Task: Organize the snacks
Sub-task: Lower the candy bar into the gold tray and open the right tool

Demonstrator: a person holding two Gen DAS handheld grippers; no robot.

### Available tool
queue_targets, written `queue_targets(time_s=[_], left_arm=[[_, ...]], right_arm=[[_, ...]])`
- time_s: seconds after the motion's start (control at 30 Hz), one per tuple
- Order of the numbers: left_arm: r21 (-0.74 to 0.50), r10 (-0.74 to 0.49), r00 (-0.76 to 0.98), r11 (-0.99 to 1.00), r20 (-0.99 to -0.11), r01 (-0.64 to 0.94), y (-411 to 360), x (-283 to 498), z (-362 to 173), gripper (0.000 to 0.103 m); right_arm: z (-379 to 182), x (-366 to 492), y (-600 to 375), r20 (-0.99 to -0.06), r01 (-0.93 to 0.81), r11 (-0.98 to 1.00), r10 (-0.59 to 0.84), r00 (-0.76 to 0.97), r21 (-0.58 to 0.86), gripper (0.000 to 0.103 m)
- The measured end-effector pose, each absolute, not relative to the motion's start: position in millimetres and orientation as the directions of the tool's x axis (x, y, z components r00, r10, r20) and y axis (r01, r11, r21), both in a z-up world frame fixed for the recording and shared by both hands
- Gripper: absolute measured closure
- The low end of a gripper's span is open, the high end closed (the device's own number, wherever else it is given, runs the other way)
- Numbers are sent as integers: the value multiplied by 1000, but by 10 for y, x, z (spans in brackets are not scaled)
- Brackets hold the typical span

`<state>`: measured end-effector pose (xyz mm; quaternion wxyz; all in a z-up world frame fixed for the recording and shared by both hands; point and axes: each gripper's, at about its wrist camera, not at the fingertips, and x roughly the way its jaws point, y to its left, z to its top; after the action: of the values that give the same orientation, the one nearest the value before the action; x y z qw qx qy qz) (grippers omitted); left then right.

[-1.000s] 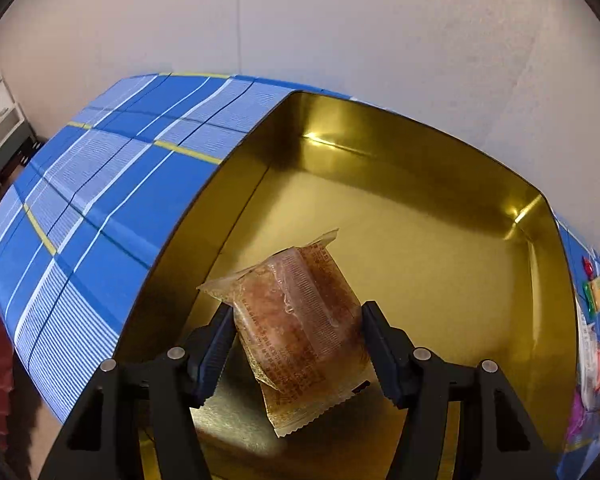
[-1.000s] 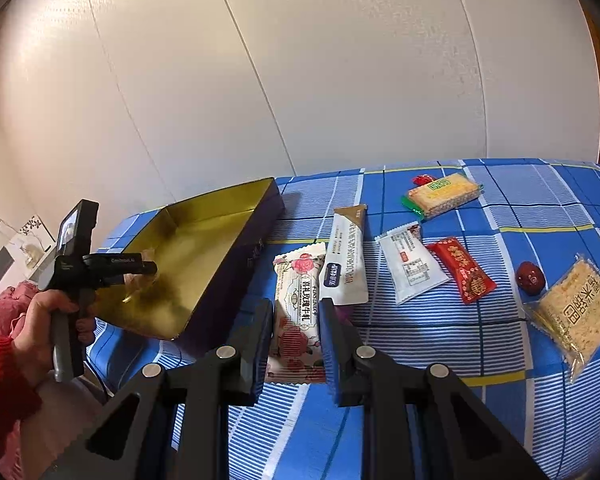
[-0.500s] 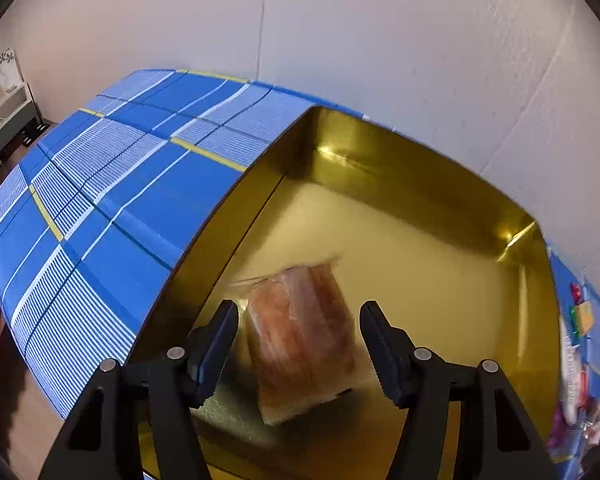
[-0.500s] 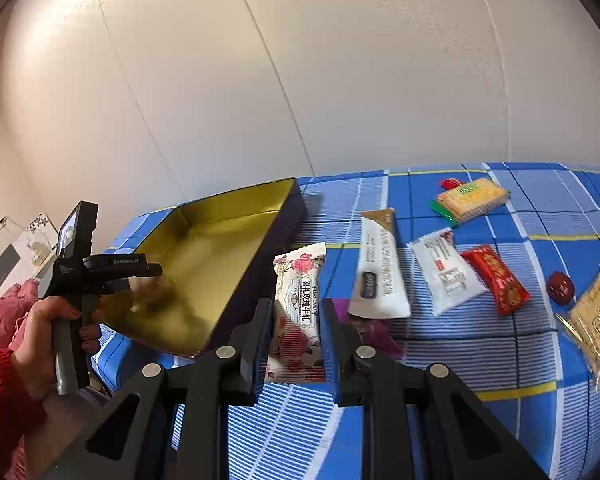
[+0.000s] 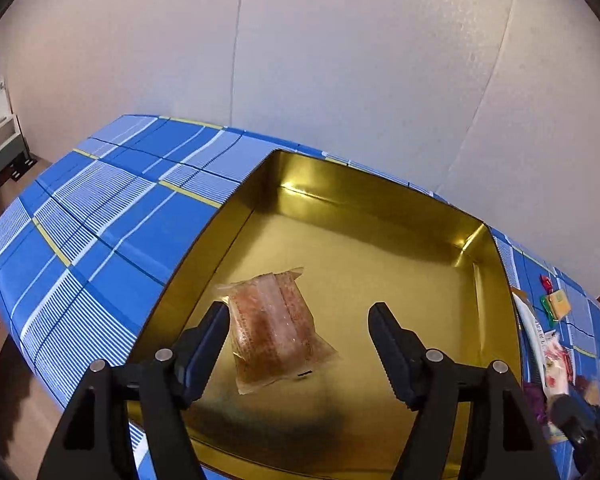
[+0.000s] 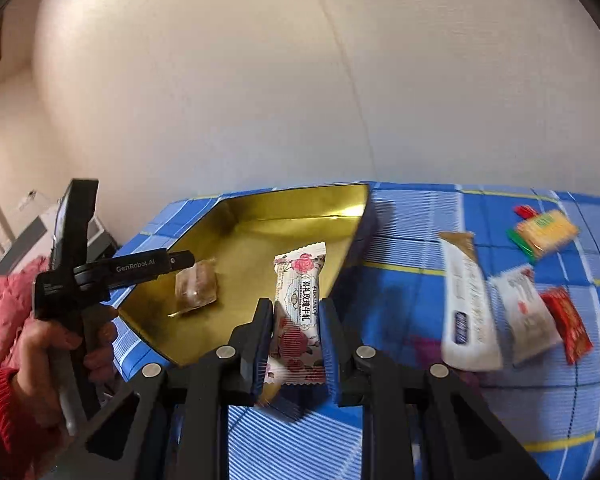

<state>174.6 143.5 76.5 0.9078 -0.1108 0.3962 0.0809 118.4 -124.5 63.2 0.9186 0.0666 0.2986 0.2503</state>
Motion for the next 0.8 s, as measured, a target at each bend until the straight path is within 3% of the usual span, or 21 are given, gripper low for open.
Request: queue_targets(time_s=[0.23,0.53,0.8], left_arm=[[-223,38,679,930,-733,-293,1670,1711,768,30],[-234,67,704,917,-707,-322,1771,1643,846,30],[-245,52,713,919,-700,-308,1781,1624,871,30]], right_arm=[[649,1394,-924,-541,-454,857,509,670,244,80],[656,1700,-527,-631,-466,866,466,620,182,80],[603,2032,-434,-696,-424,879,444,564,217,80]])
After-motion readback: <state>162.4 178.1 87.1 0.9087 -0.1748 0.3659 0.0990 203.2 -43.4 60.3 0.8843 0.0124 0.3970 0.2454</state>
